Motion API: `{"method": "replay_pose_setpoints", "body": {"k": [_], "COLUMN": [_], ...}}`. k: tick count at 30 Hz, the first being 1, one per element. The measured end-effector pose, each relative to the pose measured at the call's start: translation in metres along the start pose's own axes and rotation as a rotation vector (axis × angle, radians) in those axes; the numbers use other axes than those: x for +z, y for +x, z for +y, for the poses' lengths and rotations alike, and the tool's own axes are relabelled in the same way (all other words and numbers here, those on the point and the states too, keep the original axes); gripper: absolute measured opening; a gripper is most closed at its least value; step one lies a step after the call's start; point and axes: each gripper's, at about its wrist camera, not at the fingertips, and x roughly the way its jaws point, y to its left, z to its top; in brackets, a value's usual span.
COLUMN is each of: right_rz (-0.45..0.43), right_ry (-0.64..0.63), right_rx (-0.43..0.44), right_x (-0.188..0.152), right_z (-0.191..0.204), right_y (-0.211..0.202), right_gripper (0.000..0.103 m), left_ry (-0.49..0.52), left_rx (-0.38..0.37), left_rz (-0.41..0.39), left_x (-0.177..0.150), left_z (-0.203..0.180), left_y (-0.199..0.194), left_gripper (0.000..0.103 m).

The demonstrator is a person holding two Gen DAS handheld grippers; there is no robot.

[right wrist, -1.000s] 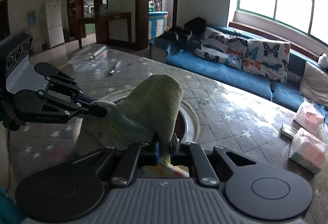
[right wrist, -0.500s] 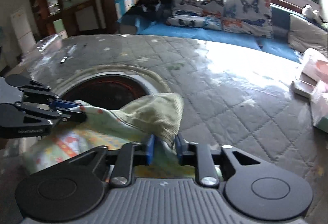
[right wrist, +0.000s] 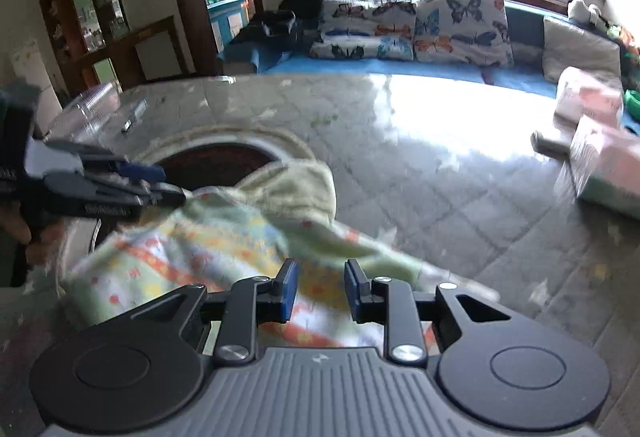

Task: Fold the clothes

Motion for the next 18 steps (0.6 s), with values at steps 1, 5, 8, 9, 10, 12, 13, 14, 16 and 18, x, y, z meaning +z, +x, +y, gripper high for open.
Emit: {"method": "replay_pose_setpoints", "body": {"k": [1, 5, 8, 9, 10, 12, 13, 14, 16, 18], "right_rz": [0.005, -0.014, -0.021, -0.026, -0.034, -0.045, -0.045, -0.044, -0.038, -0.027], "right_ry": [0.017, 0.069, 0.102, 0.098, 0.081, 0.063, 0.052, 0.040, 0.018, -0.001], "right_rx": [-0.009, -0.062, -0.076, -0.077, -0.075, -0.047, -0.033, -0.019, 0.004, 0.017], "right_x": [-0.002, 0.000, 0.004, 0.005, 0.007, 0.012, 0.014, 0.016, 0.019, 0.020], "right_z": [-0.004, -0.017, -0.023, -0.022, -0.017, -0.008, -0.002, 0.004, 0.016, 0.027], "right_y": [0.004, 0.008, 0.006, 0.004, 0.003, 0.001, 0.003, 0.005, 0.012, 0.021], "right_gripper": [0.024, 0.021, 0.021, 0.022, 0.022, 0.022, 0.022, 0.022, 0.025, 0.026], "left_ry": [0.001, 0.000, -0.001, -0.003, -0.004, -0.006, -0.006, -0.007, -0.009, -0.010], "left_rx": [0.008, 0.036, 0.056, 0.060, 0.064, 0.071, 0.073, 0.075, 0.080, 0.086], "left_rz": [0.001, 0.008, 0.008, 0.008, 0.009, 0.007, 0.007, 0.007, 0.008, 0.008], "left_x": [0.000, 0.002, 0.003, 0.003, 0.003, 0.003, 0.003, 0.003, 0.003, 0.003], "left_z": [-0.001, -0.003, -0.005, -0.006, -0.006, -0.007, -0.007, -0.007, -0.008, -0.008], "left_y": [0.000, 0.003, 0.004, 0.004, 0.004, 0.005, 0.005, 0.005, 0.005, 0.005], "left_gripper": [0.054, 0.060, 0.063, 0.064, 0.066, 0.069, 0.071, 0.072, 0.075, 0.078]}}
